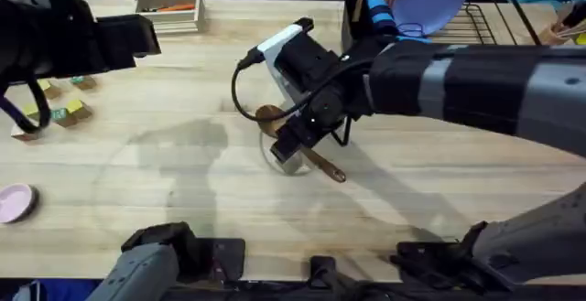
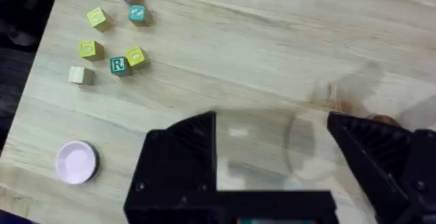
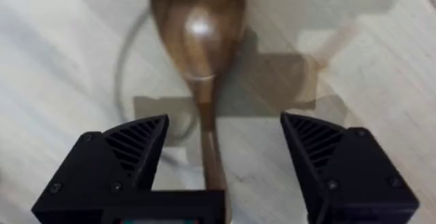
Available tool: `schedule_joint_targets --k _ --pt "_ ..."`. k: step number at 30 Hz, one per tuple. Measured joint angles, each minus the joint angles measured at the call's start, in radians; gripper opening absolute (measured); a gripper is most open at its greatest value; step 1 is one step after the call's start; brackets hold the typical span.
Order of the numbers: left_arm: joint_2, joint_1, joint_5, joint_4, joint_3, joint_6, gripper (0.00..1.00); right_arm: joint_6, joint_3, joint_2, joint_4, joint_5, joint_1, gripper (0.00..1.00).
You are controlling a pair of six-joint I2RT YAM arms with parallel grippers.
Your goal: Pick up the spoon on the table one by one and put them onto the rack
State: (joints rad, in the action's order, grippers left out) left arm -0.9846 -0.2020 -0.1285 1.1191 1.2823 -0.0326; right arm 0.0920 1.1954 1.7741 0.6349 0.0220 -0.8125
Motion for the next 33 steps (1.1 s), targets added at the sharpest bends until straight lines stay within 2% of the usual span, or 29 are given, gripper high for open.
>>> schedule_joint_targets --k 5,11,16,19,20,21,22,25,33 --pt "0.000 0.000 0.000 0.000 0.000 0.000 0.993 0.040 0.000 0.026 -0.033 0.080 -0.026 0.998" --pt "0.000 0.000 0.000 0.000 0.000 0.000 0.993 0.060 0.000 0.028 -0.060 0.112 -0.069 0.995" --pt "0.000 0.000 0.000 0.000 0.000 0.000 0.993 0.090 0.009 0.053 -0.055 0.108 -0.076 0.883" --pt "0.000 0.000 0.000 0.000 0.000 0.000 0.993 0.096 0.020 0.061 -0.048 0.105 -0.078 0.734" --pt "0.000 0.000 0.000 0.000 0.000 0.000 0.993 0.103 0.022 0.063 -0.047 0.111 -0.078 0.493" --pt "0.000 0.000 0.000 0.000 0.000 0.000 0.993 0.103 0.022 0.063 -0.046 0.114 -0.078 0.414" --pt "0.000 0.000 0.000 0.000 0.000 0.000 0.993 0.104 0.022 0.063 -0.044 0.125 -0.077 0.233" --pt "0.000 0.000 0.000 0.000 0.000 0.000 0.993 0.105 0.025 0.063 -0.039 0.132 -0.075 0.066" --pt "0.000 0.000 0.000 0.000 0.000 0.000 0.993 0.107 0.026 0.060 -0.037 0.150 -0.076 0.045"
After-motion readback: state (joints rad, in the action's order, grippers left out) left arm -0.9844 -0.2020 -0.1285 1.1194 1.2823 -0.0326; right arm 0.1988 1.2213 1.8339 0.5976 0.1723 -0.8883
